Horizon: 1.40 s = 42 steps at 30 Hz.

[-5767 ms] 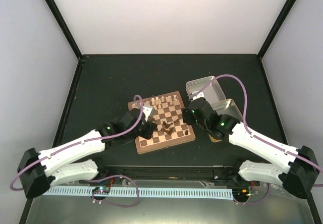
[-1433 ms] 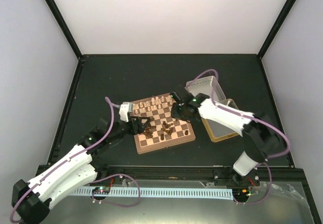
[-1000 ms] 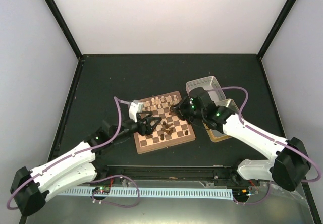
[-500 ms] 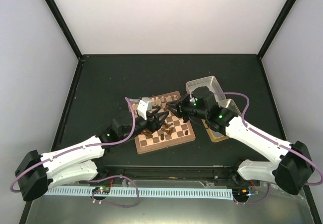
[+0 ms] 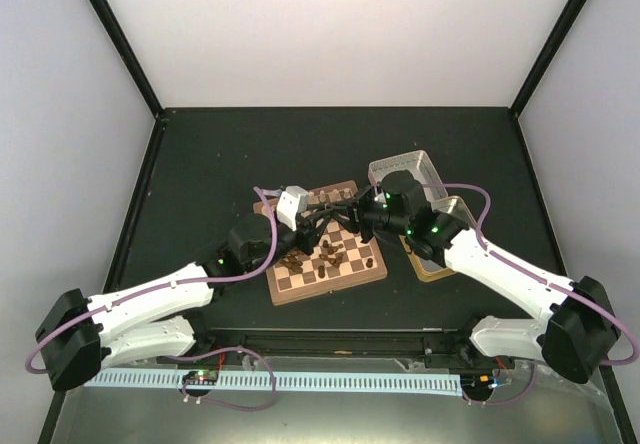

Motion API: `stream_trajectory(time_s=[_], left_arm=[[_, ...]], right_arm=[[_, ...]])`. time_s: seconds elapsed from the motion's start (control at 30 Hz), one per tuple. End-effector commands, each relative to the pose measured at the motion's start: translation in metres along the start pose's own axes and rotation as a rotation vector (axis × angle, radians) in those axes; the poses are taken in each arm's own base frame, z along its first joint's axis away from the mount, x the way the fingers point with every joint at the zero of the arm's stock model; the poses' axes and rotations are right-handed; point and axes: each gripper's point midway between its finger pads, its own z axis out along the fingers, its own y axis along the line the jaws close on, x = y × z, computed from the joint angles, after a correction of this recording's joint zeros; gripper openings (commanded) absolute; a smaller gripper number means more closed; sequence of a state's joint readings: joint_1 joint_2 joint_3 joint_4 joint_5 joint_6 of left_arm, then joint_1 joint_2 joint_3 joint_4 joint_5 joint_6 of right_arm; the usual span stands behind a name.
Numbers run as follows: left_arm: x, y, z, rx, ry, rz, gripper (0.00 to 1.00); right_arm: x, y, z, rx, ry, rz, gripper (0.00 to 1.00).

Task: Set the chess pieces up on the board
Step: Place the chess piece on the chessboard.

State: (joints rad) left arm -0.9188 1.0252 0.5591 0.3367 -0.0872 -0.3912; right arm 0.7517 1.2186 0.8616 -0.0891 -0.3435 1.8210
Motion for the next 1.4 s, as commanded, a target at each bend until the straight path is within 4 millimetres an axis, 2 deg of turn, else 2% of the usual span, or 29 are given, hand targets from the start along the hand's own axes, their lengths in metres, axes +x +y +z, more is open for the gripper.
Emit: stream_trajectory(time_s=[0.0, 0.1, 0.2, 0.33, 0.57, 0.63, 0.8, 0.93, 1.03, 1.13, 1.23, 1.27, 1.37], left_arm=[[-0.013, -0.005, 0.000, -0.002, -0.023, 0.001, 0.32], [-0.007, -0.003, -0.002, -0.001, -0.012, -0.018, 0.38], [0.000, -0.002, -0.003, 0.002, 0.003, -0.034, 0.37], [0.000, -0.002, -0.004, 0.002, 0.003, -0.039, 0.24], [-0.002, -0.002, -0.003, -0.002, 0.000, -0.032, 0.11], [-0.003, -0.002, -0.002, -0.008, 0.012, -0.027, 0.05], [0.004, -0.002, 0.002, -0.051, 0.136, -0.013, 0.02], [0.026, -0.002, 0.003, -0.083, 0.327, -0.023, 0.02], [0.045, -0.003, 0.005, -0.109, 0.476, -0.028, 0.02], [0.065, -0.005, 0.015, -0.145, 0.618, -0.023, 0.02], [0.078, -0.009, 0.027, -0.174, 0.722, -0.018, 0.02], [0.089, -0.008, 0.033, -0.191, 0.768, -0.011, 0.02], [0.105, -0.011, 0.047, -0.213, 0.852, 0.001, 0.02]], right_arm=[[0.004, 0.007, 0.000, -0.030, 0.027, 0.008, 0.08], [0.003, 0.008, 0.000, -0.037, 0.025, 0.010, 0.08], [0.001, 0.008, 0.000, -0.042, 0.022, 0.013, 0.08], [0.000, 0.007, 0.000, -0.041, 0.019, 0.014, 0.08], [-0.001, 0.006, 0.001, -0.039, 0.017, 0.009, 0.08], [-0.002, 0.006, 0.001, -0.037, 0.010, -0.013, 0.14], [-0.017, -0.008, -0.006, 0.042, -0.059, -0.161, 0.49], [-0.049, -0.021, -0.033, 0.093, -0.198, -0.304, 0.59], [-0.077, -0.035, -0.063, 0.145, -0.332, -0.406, 0.61], [-0.098, -0.043, -0.097, 0.194, -0.468, -0.477, 0.61], [-0.113, -0.044, -0.129, 0.232, -0.596, -0.536, 0.61], [-0.116, -0.044, -0.139, 0.239, -0.633, -0.550, 0.62], [-0.125, -0.046, -0.161, 0.276, -0.719, -0.584, 0.63]])
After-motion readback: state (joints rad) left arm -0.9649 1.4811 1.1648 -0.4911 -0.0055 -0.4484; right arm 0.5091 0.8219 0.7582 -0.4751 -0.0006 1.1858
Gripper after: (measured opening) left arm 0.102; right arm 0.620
